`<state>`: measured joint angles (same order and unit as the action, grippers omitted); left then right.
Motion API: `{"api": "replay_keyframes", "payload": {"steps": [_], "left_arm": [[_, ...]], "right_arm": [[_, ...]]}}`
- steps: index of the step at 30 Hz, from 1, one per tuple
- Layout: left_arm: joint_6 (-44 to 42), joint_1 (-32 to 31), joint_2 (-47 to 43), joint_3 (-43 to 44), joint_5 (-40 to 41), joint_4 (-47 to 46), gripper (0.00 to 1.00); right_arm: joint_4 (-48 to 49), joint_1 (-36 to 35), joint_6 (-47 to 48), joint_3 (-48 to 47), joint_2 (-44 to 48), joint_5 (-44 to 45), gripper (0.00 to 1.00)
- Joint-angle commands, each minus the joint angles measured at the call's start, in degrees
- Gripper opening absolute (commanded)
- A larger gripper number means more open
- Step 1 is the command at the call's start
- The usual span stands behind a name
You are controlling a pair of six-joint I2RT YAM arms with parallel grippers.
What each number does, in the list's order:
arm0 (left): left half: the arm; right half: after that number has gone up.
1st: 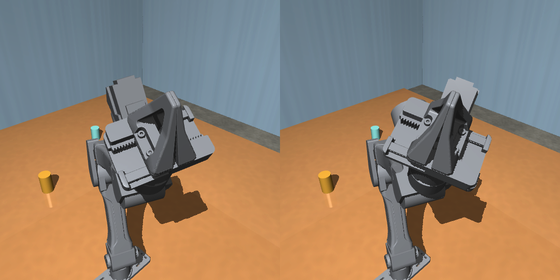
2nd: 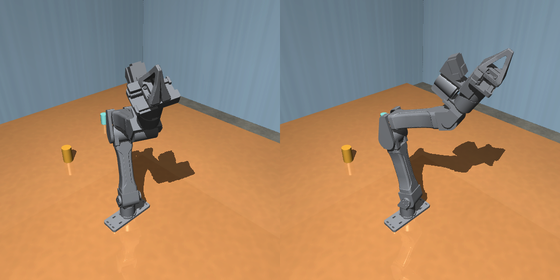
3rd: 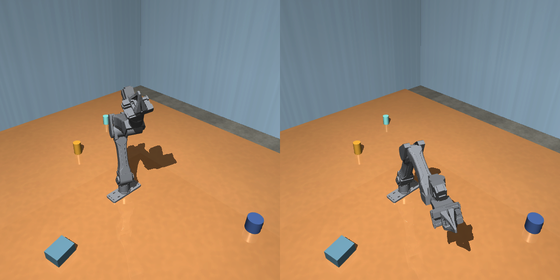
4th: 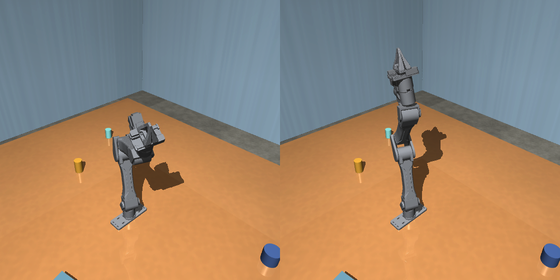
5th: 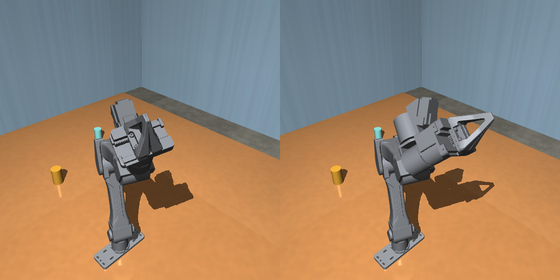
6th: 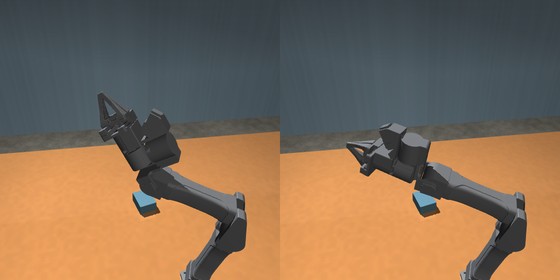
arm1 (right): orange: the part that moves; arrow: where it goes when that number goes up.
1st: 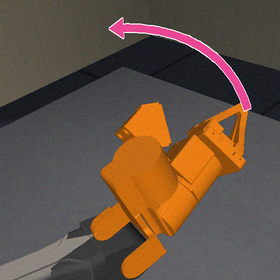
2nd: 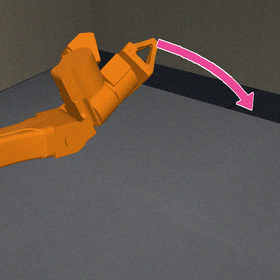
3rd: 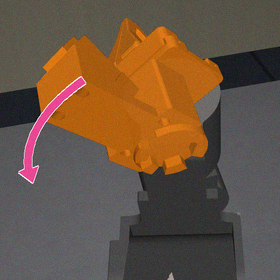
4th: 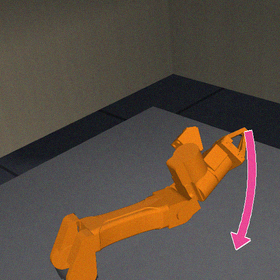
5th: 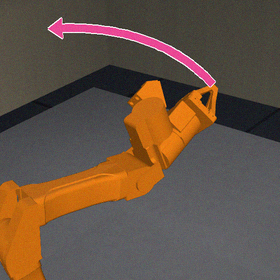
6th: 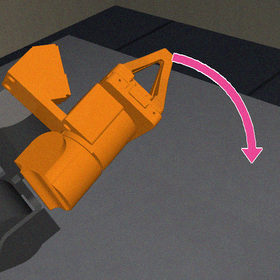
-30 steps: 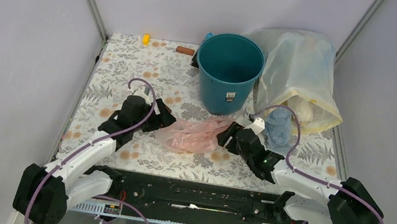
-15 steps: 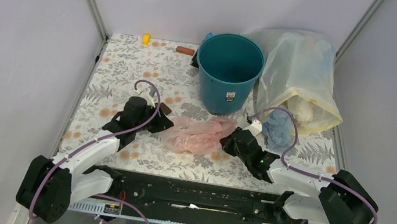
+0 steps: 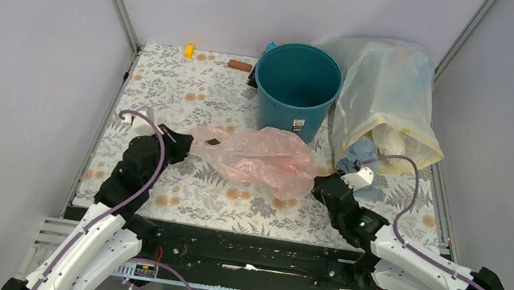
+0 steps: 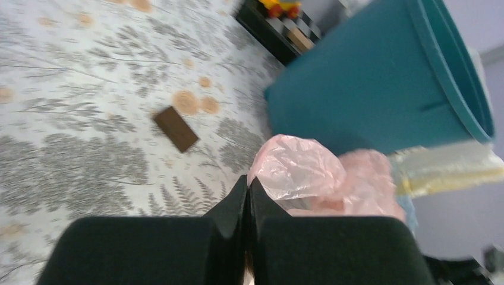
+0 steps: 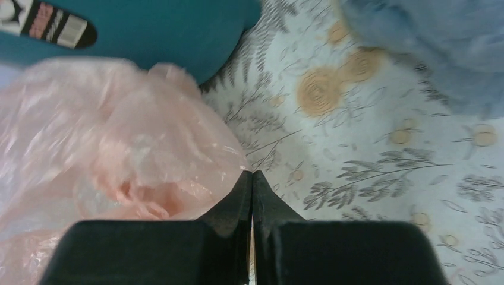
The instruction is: Put the trash bags into the trash bin
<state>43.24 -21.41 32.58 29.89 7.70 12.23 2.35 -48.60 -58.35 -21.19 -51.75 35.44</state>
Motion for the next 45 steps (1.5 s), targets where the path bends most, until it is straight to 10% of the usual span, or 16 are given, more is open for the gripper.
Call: {"api": "replay_keyframes", "payload": {"steps": [1,15,23,29,38,41,45], "left_arm": [[3.05,0.4,-2.23,2.48,14.93,8.0,0.0],[8.18,0.41,-5.54,2.06,28.79,16.04,0.0],[6.7,0.4,-5.27,2.43,24.49,12.49,0.0],[2.6,0.4,-6.64,5.69,9.54,1.82,0.0],[-1.5,0.41,-0.35,24.5,16.09,15.83,0.0],[-2.97,0.41,3.39,29.19,16.47,18.2,0.0],[-4.73,0.48,11.98,31.37,4.92,17.5,0.0]], "right_arm": [[-11.48,0.08,-6.84,0.98,6.63,13.56,0.0],[-21.3,0.18,-1.27,0.35,24.57,22.19,0.0],[-22.03,0.08,23.44,-16.23,16.52,8.04,0.0],[-23.31,0.08,22.39,-24.29,9.62,-8.2,0.0],[-41.87,0.14,23.42,-35.47,1.25,-8.29,0.0],[-45.18,0.1,27.64,-35.92,-2.26,-9.89,0.13],[-39.29,0.11,35.54,-33.58,-3.29,-29.56,0.6]]}}
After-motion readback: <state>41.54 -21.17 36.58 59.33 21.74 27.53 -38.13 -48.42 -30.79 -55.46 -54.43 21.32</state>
